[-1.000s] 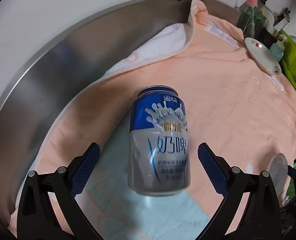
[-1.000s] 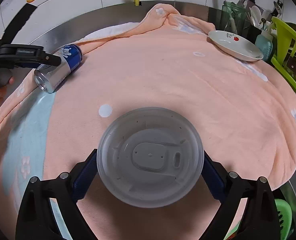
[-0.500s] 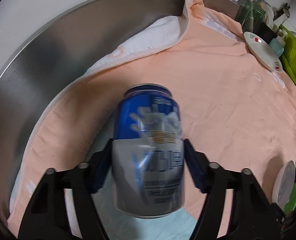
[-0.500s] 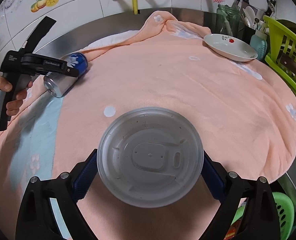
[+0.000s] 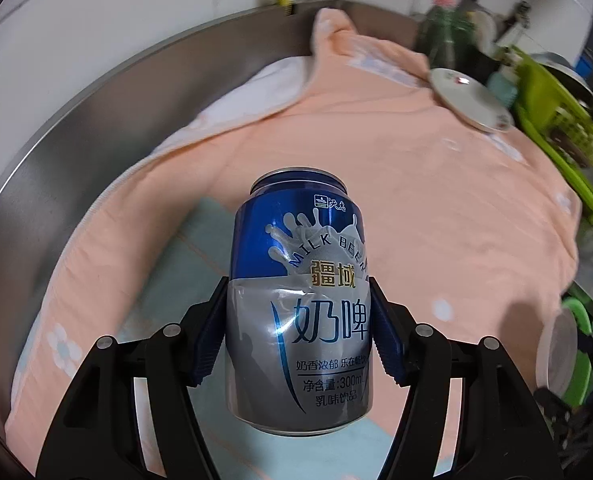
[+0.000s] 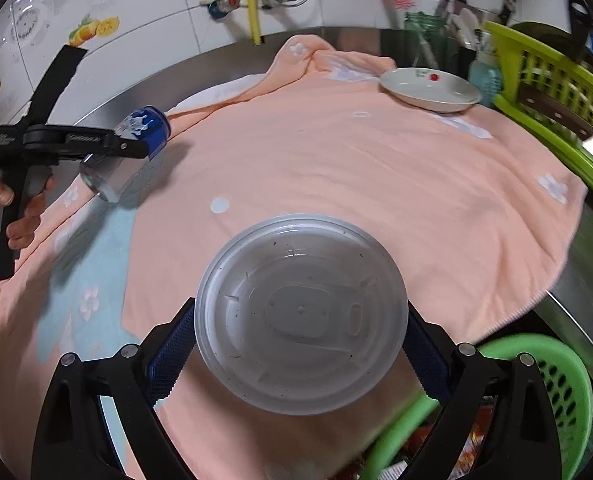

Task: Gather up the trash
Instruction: 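Drop the white lid into the basket with the right gripper while the left gripper drops the blue can in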

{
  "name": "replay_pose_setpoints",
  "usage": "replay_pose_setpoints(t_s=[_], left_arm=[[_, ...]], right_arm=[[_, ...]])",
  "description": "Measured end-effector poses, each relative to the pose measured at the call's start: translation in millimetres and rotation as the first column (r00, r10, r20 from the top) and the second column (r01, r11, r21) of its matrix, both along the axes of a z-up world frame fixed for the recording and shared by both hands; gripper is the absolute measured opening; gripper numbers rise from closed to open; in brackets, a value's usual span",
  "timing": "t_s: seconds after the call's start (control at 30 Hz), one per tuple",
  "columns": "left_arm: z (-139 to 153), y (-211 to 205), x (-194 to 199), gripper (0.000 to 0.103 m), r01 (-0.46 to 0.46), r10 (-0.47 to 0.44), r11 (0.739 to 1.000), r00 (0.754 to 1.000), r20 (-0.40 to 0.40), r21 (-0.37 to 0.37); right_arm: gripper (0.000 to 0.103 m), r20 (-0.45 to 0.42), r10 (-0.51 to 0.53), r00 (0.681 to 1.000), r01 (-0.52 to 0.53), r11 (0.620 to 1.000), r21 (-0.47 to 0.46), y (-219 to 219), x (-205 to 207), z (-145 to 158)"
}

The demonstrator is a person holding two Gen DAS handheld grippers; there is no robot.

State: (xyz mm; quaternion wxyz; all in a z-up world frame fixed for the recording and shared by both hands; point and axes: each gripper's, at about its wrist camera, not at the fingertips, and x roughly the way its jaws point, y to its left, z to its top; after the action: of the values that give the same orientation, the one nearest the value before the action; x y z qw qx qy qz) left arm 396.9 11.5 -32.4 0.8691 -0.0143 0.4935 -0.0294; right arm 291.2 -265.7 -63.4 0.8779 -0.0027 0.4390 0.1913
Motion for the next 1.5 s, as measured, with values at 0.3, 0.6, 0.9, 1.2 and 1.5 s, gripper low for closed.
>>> replay_pose_setpoints(t_s=[0.3,0.6,0.9,1.2,1.5], left_arm=[[23.7,-66.9,-52.2,0.064,0.151,-0.148,0.987,0.988,0.051,-0.055],[30.1,-165.7,-96.3,0.064,0.34,-0.333,0.935,0.94,0.08,-0.104],[20.9,-248.5,-127.6,0.064,0.452,-0.447,0.879,0.892,0.067,-0.152],[5.6,-309.7,-141.2,0.064,0.506,-0.51,0.844,0.86,0.03,-0.178],[-15.3,-348.9,-135.4,0.064,0.528,-0.538,0.832,0.843,-0.015,-0.171]], right_arm=[[0.091,0.011,-0.108,0.994,0.109,0.994,-0.024,-64.2,-48.2,7.0],[0.091,-0.017,-0.269,0.963,0.267,0.961,-0.075,-149.7,-95.0,-5.4],[0.092,-0.049,-0.376,0.925,0.373,0.925,-0.074,-211.2,-116.5,-22.0],[0.093,-0.055,-0.404,0.913,0.402,0.915,-0.045,-231.3,-125.3,-27.6],[0.093,-0.027,-0.429,0.903,0.429,0.903,-0.008,-249.5,-147.1,-18.2]])
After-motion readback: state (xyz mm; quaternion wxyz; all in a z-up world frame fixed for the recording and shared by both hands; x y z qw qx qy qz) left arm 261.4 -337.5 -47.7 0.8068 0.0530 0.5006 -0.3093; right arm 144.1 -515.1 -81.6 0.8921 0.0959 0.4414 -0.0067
